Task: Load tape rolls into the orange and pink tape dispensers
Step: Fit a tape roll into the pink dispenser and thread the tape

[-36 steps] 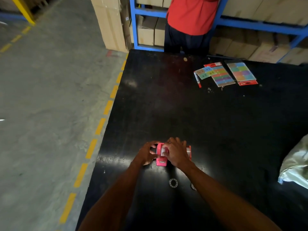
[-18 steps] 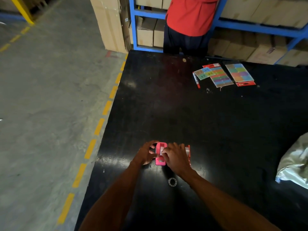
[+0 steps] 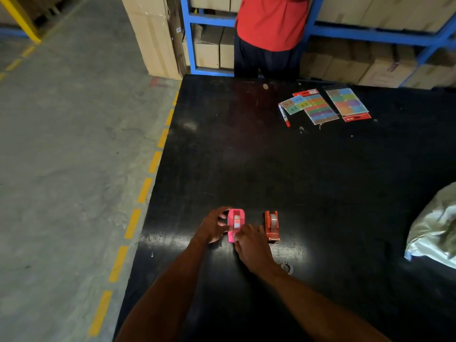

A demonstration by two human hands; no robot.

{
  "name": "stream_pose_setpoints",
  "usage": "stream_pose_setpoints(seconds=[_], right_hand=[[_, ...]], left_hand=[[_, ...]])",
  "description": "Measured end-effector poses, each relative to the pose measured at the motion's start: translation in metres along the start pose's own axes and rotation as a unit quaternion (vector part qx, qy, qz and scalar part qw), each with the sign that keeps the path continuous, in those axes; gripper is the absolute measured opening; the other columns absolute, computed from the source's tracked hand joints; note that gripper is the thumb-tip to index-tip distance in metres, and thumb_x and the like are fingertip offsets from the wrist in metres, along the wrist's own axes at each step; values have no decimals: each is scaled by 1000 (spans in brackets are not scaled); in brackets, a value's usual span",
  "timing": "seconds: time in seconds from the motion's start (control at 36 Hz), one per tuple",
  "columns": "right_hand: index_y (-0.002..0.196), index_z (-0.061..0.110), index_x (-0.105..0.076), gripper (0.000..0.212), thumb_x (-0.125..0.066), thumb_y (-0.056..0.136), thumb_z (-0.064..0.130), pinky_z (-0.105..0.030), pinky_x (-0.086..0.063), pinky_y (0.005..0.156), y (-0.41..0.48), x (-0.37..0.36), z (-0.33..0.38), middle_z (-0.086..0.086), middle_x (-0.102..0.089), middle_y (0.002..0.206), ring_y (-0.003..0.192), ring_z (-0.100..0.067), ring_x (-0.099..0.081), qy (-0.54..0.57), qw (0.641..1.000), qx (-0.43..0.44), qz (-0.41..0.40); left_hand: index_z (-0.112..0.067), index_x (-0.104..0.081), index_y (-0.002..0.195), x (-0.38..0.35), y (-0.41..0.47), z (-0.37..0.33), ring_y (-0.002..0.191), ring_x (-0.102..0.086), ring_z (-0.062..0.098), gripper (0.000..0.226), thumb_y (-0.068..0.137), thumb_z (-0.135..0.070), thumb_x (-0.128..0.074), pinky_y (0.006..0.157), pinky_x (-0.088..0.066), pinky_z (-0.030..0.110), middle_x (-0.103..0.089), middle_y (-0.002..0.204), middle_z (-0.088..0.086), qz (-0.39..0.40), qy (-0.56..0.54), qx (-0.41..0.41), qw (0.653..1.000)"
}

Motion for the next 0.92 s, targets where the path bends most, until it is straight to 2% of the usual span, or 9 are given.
stream_pose_setpoints(seconds=[0.11,0.28,0.42,0.5,0.58,0.69,0.78,0.83,0.92], right_hand=[[93,19,-73,10,-70,84,23,-42,-47,93,1,-5,2,-2,-68,103,98,-23,-62,-18,1000,2,-2],[101,18,-71,18,-74,83,21,-36,-50,86,-3,-10,3,-1,-71,99,91,-20,-64,-23,999,-5,-28],[108,16,-70,23,-71,85,20,-40,-49,91,-4,-15,3,-4,-70,108,98,-23,-63,-45,999,-3,-22],[114,15,-68,26,-64,89,19,-45,-47,97,-8,-19,2,-5,-68,115,104,-26,-61,-45,999,-13,-19],[105,17,-70,18,-67,87,20,-44,-49,91,-17,-21,4,-4,-68,108,99,-24,-62,-52,999,-10,-9],[108,18,-70,21,-64,88,22,-47,-46,98,-27,-28,0,-5,-65,115,105,-26,-60,-80,996,30,10],[103,20,-71,23,-69,81,23,-44,-48,92,-38,-13,-10,-3,-65,107,100,-24,-60,-81,996,43,-9],[93,22,-72,23,-76,71,23,-42,-51,85,-49,3,-18,-1,-66,96,92,-23,-62,-82,996,40,-20],[80,26,-72,12,-78,70,28,-38,-49,76,-68,21,-38,4,-66,90,89,-20,-63,-91,995,7,-41]], left_hand=[[-23,-56,131,1,-3,-1,105,-66,32,67,72,-4,-83,86,-60,46,-65,117,15,-12,16,1,1000],[-29,-56,131,-1,-4,2,103,-67,26,64,74,-19,-83,89,-59,47,-67,116,6,-25,36,-5,999],[-26,-53,137,-4,-13,-5,99,-65,18,63,80,-21,-79,88,-54,30,-68,118,7,-40,67,-12,997],[-28,-51,140,-5,-17,-10,102,-64,16,65,80,-28,-78,92,-50,27,-67,122,5,-51,83,-5,995],[-21,-45,145,-8,-21,-15,109,-57,16,70,83,-25,-77,88,-37,18,-62,124,4,-43,95,-2,995],[-23,-30,152,-9,-20,-18,123,-57,28,81,85,-24,-74,99,-39,26,-56,137,15,-29,130,5,991],[-18,-22,155,-7,-29,-33,129,-51,34,78,90,-19,-66,109,-41,39,-48,142,20,-45,176,-4,983],[-14,-30,151,-3,-40,-46,126,-53,36,71,90,-22,-65,106,-46,45,-46,141,19,-90,199,-33,975],[-18,-45,139,-9,-57,-64,117,-59,29,51,91,-20,-61,97,-53,42,-50,134,10,-143,240,-102,955]])
Point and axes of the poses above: each hand's wrist, its own y-axis towards the middle knuckle, its own x-axis out of the back of the hand, z = x × y, the point moved 6 cm from there along y, towards the middle knuckle
